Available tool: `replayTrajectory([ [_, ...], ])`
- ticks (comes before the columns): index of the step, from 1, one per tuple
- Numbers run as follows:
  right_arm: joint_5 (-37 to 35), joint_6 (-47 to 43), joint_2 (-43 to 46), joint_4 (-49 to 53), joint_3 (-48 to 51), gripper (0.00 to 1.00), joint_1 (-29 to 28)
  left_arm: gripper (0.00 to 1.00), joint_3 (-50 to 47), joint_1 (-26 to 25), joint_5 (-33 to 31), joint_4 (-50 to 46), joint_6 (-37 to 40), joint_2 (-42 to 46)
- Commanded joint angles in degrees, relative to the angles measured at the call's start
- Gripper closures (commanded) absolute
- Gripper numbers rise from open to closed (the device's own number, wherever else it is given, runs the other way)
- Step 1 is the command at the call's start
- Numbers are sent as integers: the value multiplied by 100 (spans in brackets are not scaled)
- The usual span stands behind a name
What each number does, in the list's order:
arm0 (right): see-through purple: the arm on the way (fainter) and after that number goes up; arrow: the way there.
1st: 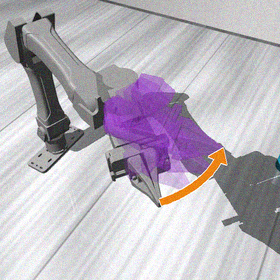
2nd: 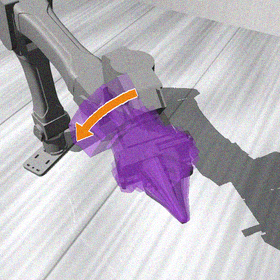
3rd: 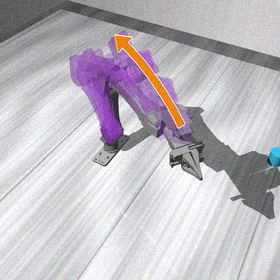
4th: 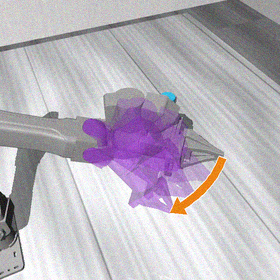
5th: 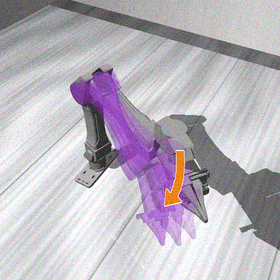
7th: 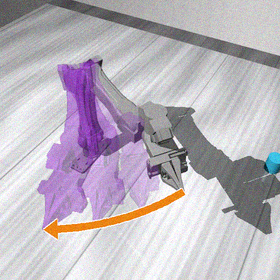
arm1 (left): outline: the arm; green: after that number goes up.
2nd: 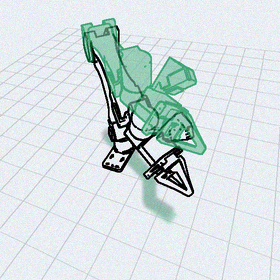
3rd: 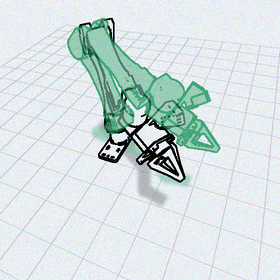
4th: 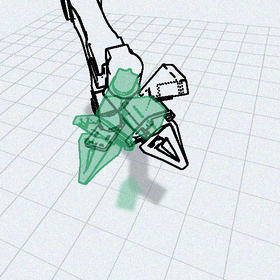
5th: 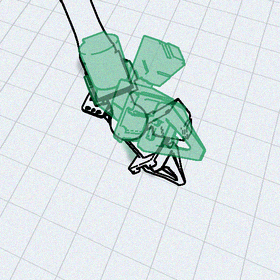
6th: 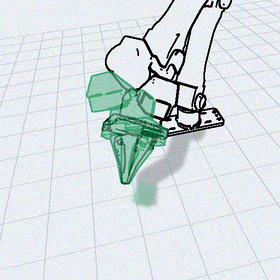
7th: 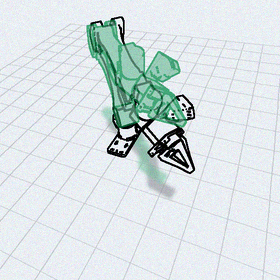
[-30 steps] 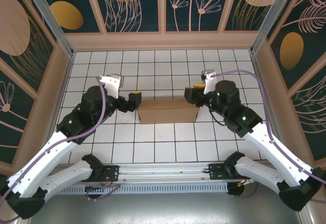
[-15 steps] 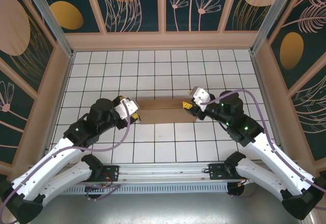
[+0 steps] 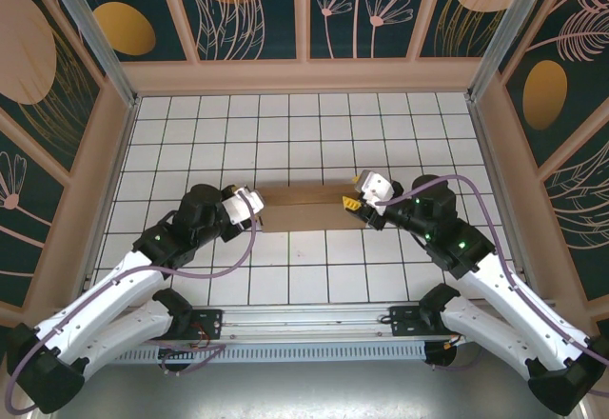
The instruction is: Fold the paper box
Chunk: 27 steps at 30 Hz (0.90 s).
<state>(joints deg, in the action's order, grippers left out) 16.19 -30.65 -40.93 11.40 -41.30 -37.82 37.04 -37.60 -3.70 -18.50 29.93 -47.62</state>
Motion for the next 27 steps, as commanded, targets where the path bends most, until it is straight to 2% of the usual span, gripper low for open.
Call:
replayTrajectory([
  [1, 183, 191, 112, -79, 43, 57, -12, 48, 23, 32, -9, 388, -70, -108],
  [19, -261, 89, 188, 721, -294, 65, 7, 71, 49, 43, 6, 742, -146, -448],
  [24, -786, -210, 194, 1010, -397, 70, 122, 83, 187, 38, 89, 648, -146, -546],
  [27, -1233, -796, 82, 1353, -522, 73, 172, 91, 284, 43, 166, 562, -154, -624],
])
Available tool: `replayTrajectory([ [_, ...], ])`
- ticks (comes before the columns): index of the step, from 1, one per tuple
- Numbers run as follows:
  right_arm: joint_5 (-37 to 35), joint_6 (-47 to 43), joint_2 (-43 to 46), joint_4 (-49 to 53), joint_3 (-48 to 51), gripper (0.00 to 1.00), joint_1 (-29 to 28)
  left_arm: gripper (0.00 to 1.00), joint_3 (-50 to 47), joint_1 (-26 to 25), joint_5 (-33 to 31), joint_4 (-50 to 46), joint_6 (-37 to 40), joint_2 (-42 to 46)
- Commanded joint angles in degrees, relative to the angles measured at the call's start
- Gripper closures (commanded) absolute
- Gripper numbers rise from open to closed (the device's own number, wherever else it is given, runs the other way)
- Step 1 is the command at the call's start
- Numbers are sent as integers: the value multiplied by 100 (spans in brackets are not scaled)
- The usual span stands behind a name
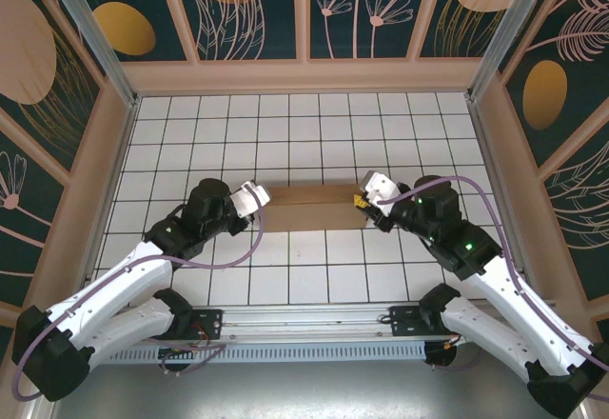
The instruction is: Fold the paper box
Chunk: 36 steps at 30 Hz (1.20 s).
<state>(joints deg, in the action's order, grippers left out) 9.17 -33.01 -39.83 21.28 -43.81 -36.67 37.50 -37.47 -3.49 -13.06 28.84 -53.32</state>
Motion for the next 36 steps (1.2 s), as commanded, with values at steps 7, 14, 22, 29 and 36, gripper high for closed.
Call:
replayTrajectory([
  [7, -704, -1352, -363, 909, -516, 75, 389, 99, 415, 30, 254, -133, -58, -123],
  [14, 429, -1837, -556, 1332, -725, 75, 767, 100, 589, 26, 552, -294, -210, -395],
  [22, 1223, -1302, -573, 1855, -901, 75, 1073, 100, 1052, 26, 677, -585, -350, -877],
  [29, 169, -983, -510, 2590, -1007, 65, 1006, 100, 1220, 29, 642, -696, -212, -1152],
  [36, -432, -1064, -507, 2390, -787, 66, 1106, 100, 1305, 29, 624, -743, -155, -1281],
])
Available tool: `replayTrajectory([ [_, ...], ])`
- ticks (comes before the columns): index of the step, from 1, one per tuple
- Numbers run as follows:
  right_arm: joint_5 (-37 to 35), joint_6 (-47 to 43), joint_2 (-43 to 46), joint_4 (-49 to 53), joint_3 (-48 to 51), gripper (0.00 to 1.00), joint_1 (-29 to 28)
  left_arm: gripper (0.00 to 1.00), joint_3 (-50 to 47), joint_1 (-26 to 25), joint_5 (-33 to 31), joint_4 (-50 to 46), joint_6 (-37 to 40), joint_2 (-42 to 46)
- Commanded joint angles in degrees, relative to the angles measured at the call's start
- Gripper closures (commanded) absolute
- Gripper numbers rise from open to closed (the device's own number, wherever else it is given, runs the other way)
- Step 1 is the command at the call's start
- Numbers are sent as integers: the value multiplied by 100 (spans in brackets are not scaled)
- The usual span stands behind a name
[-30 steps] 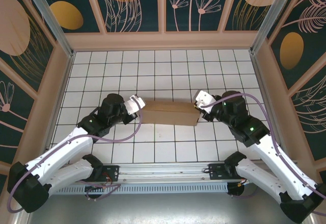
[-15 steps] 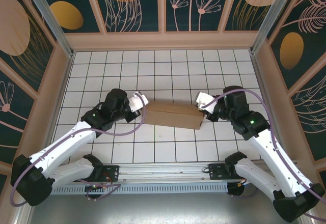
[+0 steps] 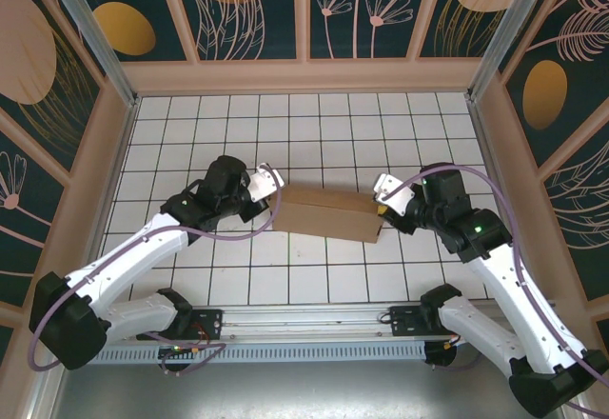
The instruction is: Fold the paper box
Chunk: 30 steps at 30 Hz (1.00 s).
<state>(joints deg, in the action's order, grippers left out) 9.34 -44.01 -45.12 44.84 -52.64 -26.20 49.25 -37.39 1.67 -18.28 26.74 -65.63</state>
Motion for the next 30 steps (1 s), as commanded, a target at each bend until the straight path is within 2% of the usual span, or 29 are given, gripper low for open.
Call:
replayTrajectory([
  [1, -494, 24, 1, -36, 118, 67, 78, 100, 128, 16, 92, -220, 50, -54],
  [9, -634, 38, -215, -418, 400, 74, 132, 100, 181, 20, 71, -228, 81, -134],
  [15, -746, -24, -286, -626, 510, 83, 192, 100, 174, 21, 92, -237, 111, -109],
  [25, -989, -98, -333, -1013, 659, 85, 264, 100, 210, 21, 126, -309, 136, 1],
  [30, -806, 33, -357, -975, 542, 94, 281, 100, 246, 18, 179, -314, 1, 15],
])
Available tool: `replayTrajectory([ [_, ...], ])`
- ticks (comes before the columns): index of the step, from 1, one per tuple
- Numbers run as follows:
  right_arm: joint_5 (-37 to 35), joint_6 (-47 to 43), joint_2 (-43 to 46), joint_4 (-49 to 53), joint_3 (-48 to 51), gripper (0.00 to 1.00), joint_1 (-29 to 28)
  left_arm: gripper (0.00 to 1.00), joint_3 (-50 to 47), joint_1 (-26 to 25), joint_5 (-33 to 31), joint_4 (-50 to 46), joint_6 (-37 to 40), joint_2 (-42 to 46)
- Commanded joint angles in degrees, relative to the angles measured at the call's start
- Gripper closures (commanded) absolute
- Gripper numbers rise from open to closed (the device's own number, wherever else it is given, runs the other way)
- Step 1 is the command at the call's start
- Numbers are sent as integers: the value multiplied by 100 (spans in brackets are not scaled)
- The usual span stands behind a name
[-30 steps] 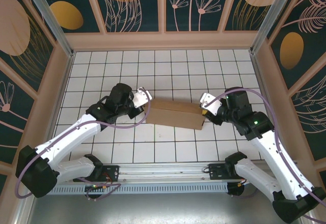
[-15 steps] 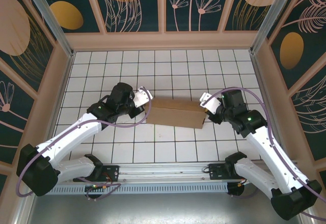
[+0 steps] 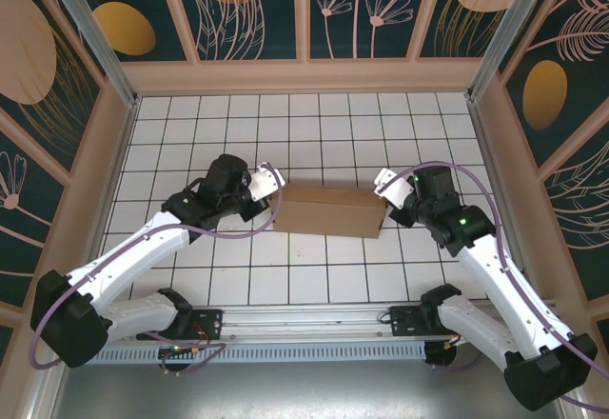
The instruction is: Fold the paper box
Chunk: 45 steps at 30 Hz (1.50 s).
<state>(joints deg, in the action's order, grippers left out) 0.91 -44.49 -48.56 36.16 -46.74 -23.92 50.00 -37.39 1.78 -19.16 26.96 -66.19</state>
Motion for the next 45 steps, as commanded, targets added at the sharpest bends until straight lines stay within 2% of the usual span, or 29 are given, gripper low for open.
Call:
replayTrajectory([
  [1, 109, 165, -27, -83, -114, 96, 54, 100, 194, 20, 182, -217, -139, 75],
  [5, 575, 763, -65, -108, -400, 100, 50, 100, 413, 21, 437, -226, -860, 56],
  [10, 1173, 1775, -234, -106, -663, 100, -10, 100, 831, 15, 764, -415, -2247, -145],
  [16, 792, 2659, -714, 75, -838, 100, -364, 100, 1046, 16, 1047, -638, -3114, -558],
  [19, 620, 3183, -965, 28, -912, 100, -476, 100, 1283, 25, 906, -765, -3524, -887],
  [24, 568, 3492, -1141, -98, -903, 100, -517, 100, 1625, 20, 1070, -1134, -3666, -1483],
  [28, 433, 3812, -1193, -141, -879, 100, -517, 100, 1743, 21, 899, -1091, -3818, -1642],
  [34, 517, 4256, -1679, 156, -1443, 100, -488, 100, 2250, 19, 978, -1285, -4165, -1991],
  [39, 468, 5100, -2027, 242, -1755, 100, -282, 100, 2560, 20, 1107, -1563, -4196, -2382],
  [45, 560, 5638, -2643, 703, -2272, 100, -148, 100, 2719, 23, 1062, -1619, -4288, -2495],
])
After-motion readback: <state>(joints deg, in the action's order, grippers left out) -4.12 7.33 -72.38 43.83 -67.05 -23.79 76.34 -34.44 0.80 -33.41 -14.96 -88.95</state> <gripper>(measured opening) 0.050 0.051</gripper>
